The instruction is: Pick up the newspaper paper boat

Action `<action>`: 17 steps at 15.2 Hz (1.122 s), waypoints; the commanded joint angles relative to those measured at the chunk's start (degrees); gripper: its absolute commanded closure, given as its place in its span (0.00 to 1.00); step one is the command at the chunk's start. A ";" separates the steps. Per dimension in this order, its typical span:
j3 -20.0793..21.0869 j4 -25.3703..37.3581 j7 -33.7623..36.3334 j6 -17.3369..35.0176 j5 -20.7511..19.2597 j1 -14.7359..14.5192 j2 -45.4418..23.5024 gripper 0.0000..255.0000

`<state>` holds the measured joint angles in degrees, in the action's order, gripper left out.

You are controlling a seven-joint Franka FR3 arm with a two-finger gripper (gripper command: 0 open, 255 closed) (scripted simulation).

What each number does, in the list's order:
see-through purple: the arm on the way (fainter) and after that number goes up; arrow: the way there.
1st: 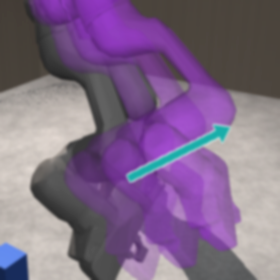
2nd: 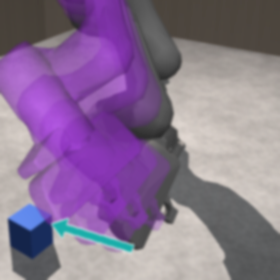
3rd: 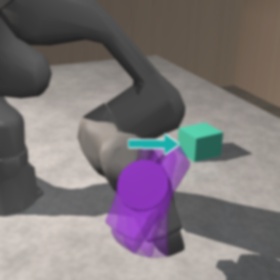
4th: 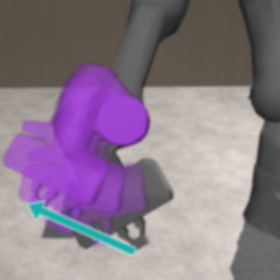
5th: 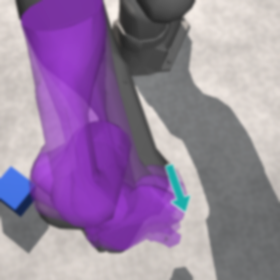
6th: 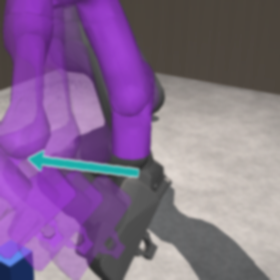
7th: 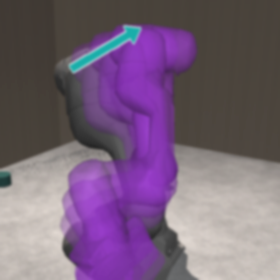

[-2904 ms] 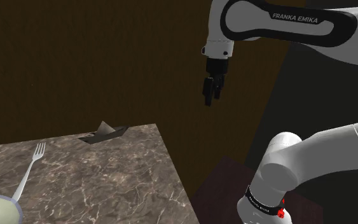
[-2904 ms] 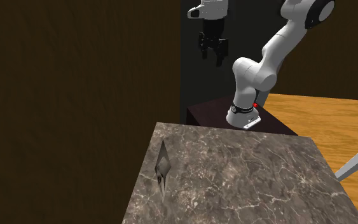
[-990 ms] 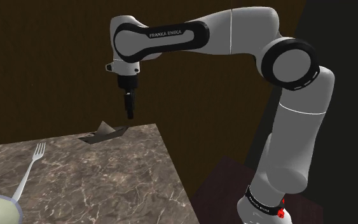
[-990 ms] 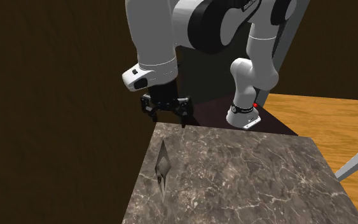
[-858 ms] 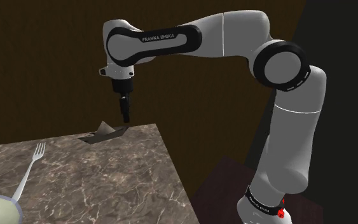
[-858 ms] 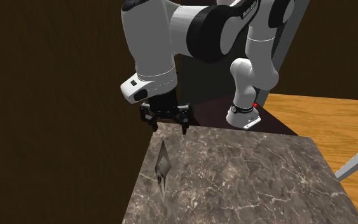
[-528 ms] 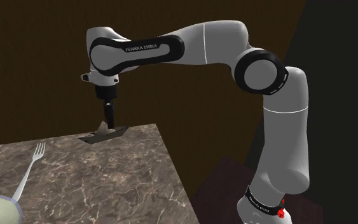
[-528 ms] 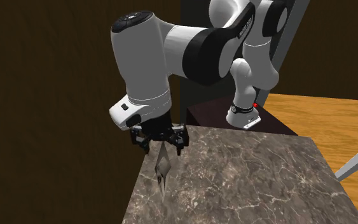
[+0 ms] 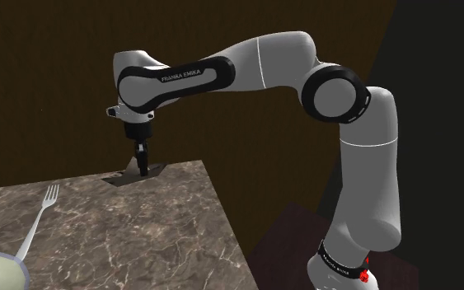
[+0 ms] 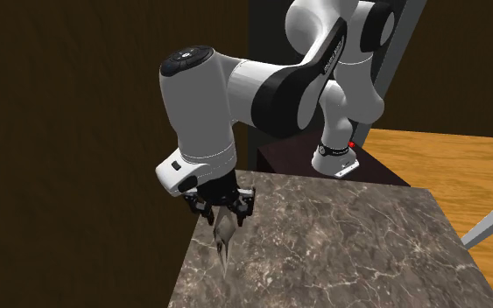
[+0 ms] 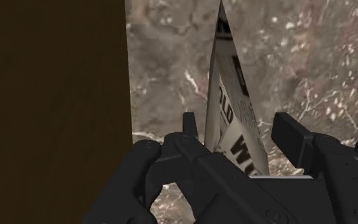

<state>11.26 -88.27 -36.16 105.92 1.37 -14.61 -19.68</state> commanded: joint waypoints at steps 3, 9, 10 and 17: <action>0.00 -0.04 0.00 0.11 -0.01 -0.01 -0.05 1.00; -0.01 -0.09 -0.01 0.15 -0.01 0.00 -0.04 1.00; 0.00 0.54 0.02 -0.58 0.00 0.00 0.06 1.00; 0.08 5.50 0.33 -5.82 0.01 -0.09 0.37 1.00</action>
<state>11.30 -83.64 -35.97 100.89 1.41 -14.62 -19.23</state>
